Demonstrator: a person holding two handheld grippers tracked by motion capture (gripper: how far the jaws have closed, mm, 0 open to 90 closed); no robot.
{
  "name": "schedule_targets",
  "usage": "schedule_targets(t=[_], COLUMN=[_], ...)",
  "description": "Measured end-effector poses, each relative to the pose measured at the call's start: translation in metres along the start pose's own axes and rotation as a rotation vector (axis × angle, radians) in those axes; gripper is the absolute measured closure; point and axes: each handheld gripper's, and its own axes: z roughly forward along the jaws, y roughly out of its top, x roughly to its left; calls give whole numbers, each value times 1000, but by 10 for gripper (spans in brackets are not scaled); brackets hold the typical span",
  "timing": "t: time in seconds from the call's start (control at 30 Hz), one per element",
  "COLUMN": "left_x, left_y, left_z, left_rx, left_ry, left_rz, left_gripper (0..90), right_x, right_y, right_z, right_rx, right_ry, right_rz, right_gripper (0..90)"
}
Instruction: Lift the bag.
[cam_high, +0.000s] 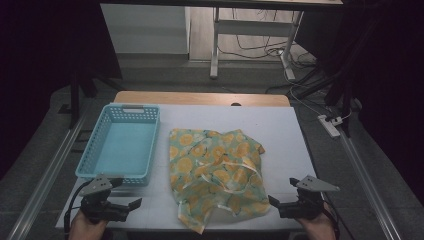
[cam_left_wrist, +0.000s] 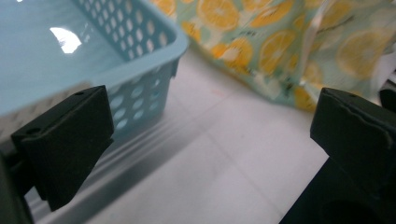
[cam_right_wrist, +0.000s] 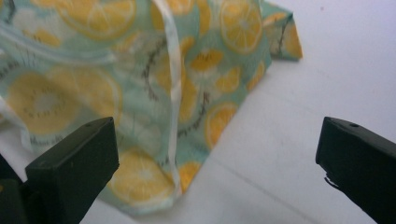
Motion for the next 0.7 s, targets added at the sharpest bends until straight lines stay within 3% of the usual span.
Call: schedule_targets(t=[0.2, 0.37, 0.7], left_x=[2, 5, 7], left_y=[-13, -22, -21], left_z=[-2, 0, 2], left_rx=[4, 38, 67], left_ry=[25, 53, 75], left_rz=[-10, -24, -48], left_gripper=[0, 0, 0], right_x=[4, 4, 1], right_y=[-15, -23, -26], right_z=[1, 1, 1], right_rx=[52, 83, 106], right_ry=[-12, -18, -29], right_rz=[-4, -2, 22], right_gripper=[0, 0, 0])
